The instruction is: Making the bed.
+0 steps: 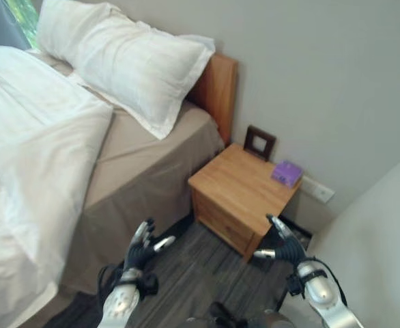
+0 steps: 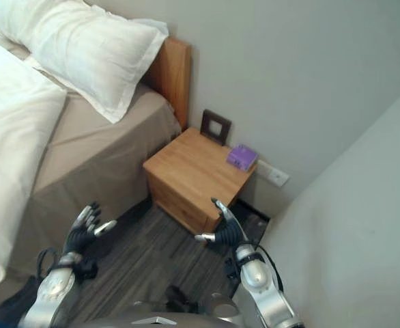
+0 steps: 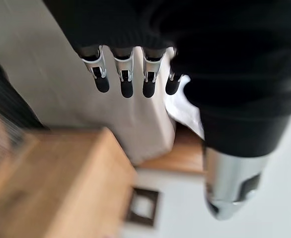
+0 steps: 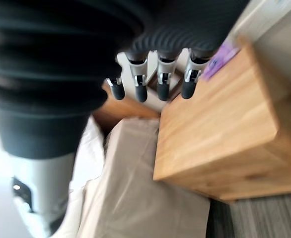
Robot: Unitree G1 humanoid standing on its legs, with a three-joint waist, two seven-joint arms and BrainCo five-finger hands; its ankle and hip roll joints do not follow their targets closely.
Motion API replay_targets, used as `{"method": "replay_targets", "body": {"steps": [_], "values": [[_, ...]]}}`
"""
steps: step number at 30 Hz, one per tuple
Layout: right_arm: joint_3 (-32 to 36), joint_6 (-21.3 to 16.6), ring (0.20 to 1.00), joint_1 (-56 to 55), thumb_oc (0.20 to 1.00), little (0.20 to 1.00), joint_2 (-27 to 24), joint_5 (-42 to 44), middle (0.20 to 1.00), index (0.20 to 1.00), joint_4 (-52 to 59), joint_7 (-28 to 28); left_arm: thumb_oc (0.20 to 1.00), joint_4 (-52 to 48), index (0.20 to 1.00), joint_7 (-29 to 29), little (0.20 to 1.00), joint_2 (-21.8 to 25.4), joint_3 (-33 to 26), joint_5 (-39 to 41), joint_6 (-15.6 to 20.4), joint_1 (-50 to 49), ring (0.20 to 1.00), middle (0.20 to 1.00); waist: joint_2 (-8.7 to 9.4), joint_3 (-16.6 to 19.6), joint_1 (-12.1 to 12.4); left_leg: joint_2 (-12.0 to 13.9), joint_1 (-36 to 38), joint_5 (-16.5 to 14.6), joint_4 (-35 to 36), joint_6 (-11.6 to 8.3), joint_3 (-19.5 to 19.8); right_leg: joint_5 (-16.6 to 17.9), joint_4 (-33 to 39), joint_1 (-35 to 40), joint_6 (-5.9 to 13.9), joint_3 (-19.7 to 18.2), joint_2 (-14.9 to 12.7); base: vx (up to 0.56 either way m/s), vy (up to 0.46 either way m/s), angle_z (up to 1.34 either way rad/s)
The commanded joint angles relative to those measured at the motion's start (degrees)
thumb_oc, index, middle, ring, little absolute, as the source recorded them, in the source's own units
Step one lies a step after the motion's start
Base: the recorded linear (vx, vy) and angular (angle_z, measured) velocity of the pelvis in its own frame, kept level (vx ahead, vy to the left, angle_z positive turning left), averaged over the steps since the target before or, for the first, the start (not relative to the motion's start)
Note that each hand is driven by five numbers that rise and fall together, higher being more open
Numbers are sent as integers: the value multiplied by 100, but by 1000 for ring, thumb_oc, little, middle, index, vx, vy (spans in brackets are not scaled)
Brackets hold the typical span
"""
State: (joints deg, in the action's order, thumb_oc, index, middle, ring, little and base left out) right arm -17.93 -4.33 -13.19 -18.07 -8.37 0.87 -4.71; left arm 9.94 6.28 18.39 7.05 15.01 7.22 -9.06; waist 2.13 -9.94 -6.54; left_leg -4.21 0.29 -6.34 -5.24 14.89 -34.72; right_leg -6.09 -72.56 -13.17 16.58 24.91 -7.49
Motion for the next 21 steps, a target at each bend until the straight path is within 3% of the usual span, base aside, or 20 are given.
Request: {"method": "replay_targets", "body": {"steps": [1,2,3,4,5,7,8,11,16,21], "values": [[539,-401,1000,1755,1000,1000,-888,-55,1000,1000,-79,-81,1000,-653,1000,110,1000,562,-412,-170,234,-58,1000,1000,61,-309,168,741,543,-140,414,-972,382,85,3632,794,-595,-1101,-493,233,-204,131],[534,-404,1000,1753,1000,1000,-887,-55,1000,1000,-81,-82,1000,-660,1000,108,1000,564,-415,-169,229,-67,1000,1000,59,-302,129,748,540,-124,424,-983,422,77,3658,825,-610,-1052,-489,148,-234,142],[578,-417,1000,1673,1000,1000,-839,22,1000,1000,-21,-78,1000,-673,1000,110,1000,541,-448,-133,238,-147,1000,1000,26,-268,93,804,517,-41,494,-1117,769,-254,4334,807,-825,-1406,-438,106,-154,202],[576,-417,1000,1663,1000,1000,-839,24,1000,1000,-18,-76,1000,-681,1000,109,1000,542,-448,-132,235,-160,1000,1000,19,-257,71,817,513,-33,495,-1128,792,-251,4368,832,-838,-1375,-427,101,-292,184],[607,-424,1000,1584,1000,1000,-842,65,1000,1000,0,-80,1000,-652,1000,134,1000,540,-469,-142,222,-220,1000,1000,20,-247,22,883,415,101,475,-1163,952,-265,4909,816,-977,-1772,-226,32,-251,70],[661,-397,1000,1374,1000,1000,-823,64,1000,1000,76,-44,1000,-644,1000,75,1000,552,-561,-157,226,-404,1000,1000,40,-183,20,821,256,70,424,-1242,1535,-352,6042,1099,-1053,-2601,53,60,-315,34],[685,-400,1000,1347,1000,1000,-793,41,1000,1000,102,-68,1000,-678,1000,29,1000,530,-674,-194,186,-567,1000,1000,66,-179,87,801,279,26,384,-1282,1668,-185,6136,1186,-1011,-2709,33,95,-280,223],[430,-397,1000,1497,1000,1000,-812,-37,1000,1000,242,19,1000,-584,1000,-5,1000,423,-725,-82,221,-595,1000,1000,50,-22,278,862,265,122,354,-1445,1723,-185,6878,1662,-1085,-2168,-102,139,-267,197],[337,-432,1000,1613,1000,1000,-935,-17,1000,1000,468,88,1000,-551,1000,-42,1000,377,-673,-11,269,-678,1000,1000,-45,-3,287,983,454,316,597,-1581,1750,-119,7311,2037,-1155,-2011,-33,68,-107,93],[243,-465,1000,1753,1000,1000,-1040,-30,1000,1000,516,92,1000,-671,1000,-53,1000,361,-656,48,317,-682,1000,1000,-87,-17,286,1069,551,439,762,-1710,1742,-99,7563,2222,-1190,-1842,38,61,-114,18]]}}
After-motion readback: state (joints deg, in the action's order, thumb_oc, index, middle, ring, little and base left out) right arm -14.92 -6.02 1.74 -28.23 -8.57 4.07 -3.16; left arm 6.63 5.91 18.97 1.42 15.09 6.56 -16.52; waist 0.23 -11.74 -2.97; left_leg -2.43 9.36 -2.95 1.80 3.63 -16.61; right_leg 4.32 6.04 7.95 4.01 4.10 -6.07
